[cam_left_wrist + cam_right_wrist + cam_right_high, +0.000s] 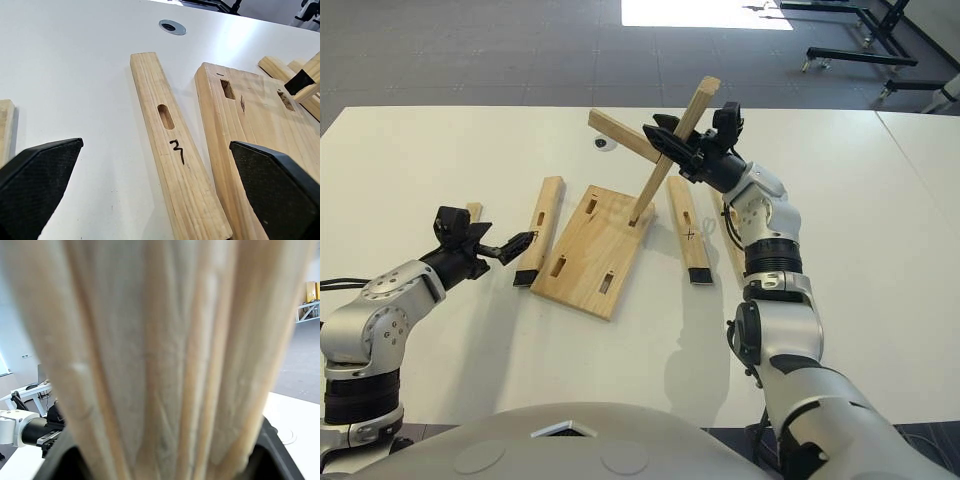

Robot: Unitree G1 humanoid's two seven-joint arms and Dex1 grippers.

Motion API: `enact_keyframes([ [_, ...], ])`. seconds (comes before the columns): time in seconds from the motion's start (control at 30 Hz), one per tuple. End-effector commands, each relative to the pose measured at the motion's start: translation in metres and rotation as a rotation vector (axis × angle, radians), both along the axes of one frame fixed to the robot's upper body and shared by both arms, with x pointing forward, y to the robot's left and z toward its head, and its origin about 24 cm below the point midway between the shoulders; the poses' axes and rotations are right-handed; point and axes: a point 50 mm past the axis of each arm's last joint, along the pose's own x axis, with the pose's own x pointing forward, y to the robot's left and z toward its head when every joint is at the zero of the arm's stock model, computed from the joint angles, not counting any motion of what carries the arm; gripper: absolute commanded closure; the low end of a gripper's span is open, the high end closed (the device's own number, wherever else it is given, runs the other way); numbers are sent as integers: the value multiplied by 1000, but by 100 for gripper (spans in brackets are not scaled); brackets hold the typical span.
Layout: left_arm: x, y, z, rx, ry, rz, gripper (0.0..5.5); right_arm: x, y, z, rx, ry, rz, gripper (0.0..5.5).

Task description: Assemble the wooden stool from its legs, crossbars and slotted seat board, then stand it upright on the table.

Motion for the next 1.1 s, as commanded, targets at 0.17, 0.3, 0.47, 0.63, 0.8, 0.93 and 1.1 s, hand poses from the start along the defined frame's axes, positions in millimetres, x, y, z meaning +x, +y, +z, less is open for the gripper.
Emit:
enact_keyframes([
  [0.17,-2,-1,-1,14,3,-10,10,-1,-1,-8,-14,9,-10,345],
  [0.3,-3,-2,-1,15,10,-18,10,-1,-1,-11,-23,15,-2,345],
  [0.47,-5,-4,-3,12,17,-26,10,-2,-1,-13,-43,20,15,345],
  [0.63,-5,-6,-5,6,22,-30,10,1,1,-9,-73,14,51,345],
  [0.8,-7,-7,-5,8,24,-33,10,-1,11,-9,-121,-22,83,345],
  [0.93,-7,-8,-5,10,24,-36,10,-11,22,-19,-185,-73,65,345],
  [1.1,-8,-10,-6,10,25,-34,10,-32,29,-54,-239,-62,-17,345],
])
